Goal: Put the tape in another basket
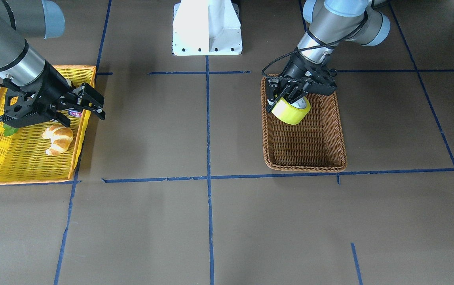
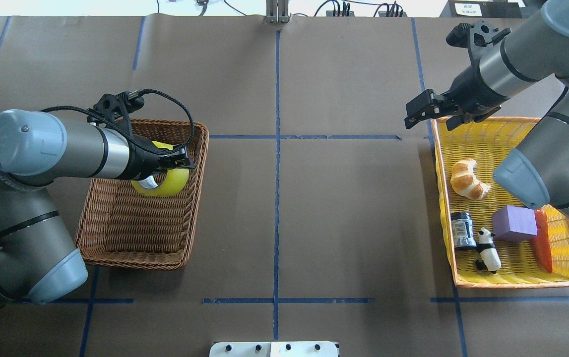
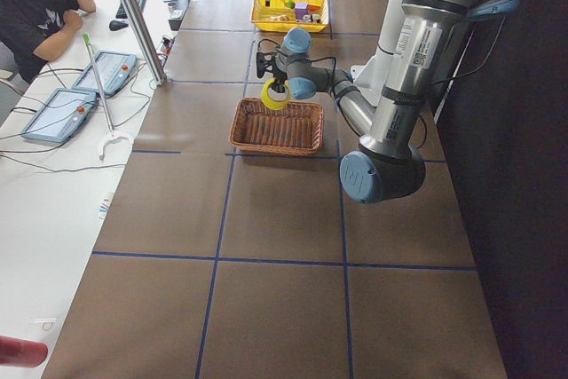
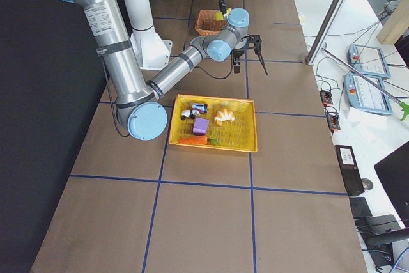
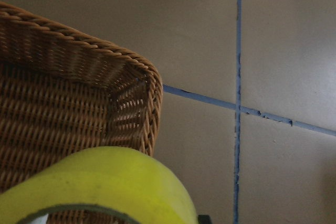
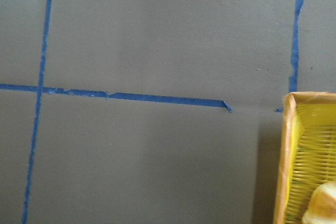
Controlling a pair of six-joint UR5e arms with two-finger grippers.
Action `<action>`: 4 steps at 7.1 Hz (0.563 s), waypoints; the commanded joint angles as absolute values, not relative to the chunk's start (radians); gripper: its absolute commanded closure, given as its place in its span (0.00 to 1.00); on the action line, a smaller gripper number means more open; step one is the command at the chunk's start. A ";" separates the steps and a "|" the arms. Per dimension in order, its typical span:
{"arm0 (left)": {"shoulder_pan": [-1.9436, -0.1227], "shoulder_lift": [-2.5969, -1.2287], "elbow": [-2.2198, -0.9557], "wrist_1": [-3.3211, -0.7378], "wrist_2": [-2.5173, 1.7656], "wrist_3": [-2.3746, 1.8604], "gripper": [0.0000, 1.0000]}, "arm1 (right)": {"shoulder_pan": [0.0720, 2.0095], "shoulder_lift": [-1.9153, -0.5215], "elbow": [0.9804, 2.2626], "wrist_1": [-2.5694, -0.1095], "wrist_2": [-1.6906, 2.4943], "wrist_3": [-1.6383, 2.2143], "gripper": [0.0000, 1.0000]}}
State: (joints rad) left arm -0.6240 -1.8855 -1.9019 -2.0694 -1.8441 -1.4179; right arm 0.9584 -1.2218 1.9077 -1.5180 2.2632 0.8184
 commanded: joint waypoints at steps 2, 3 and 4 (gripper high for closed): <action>-0.601 -1.836 -1.847 -2.028 -1.815 -1.347 1.00 | 1.006 -1.252 1.904 -1.580 2.293 0.635 0.00; -0.589 -1.838 -1.817 -2.028 -1.815 -1.333 1.00 | 1.008 -1.253 1.904 -1.580 2.293 0.634 0.00; -0.583 -1.838 -1.807 -2.026 -1.815 -1.295 0.96 | 1.009 -1.256 1.907 -1.578 2.295 0.634 0.00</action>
State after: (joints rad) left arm -0.5927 -1.8387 -1.8279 -2.0280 -1.8156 -1.3299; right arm 1.0062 -1.2514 1.9044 -1.5789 2.2928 0.6398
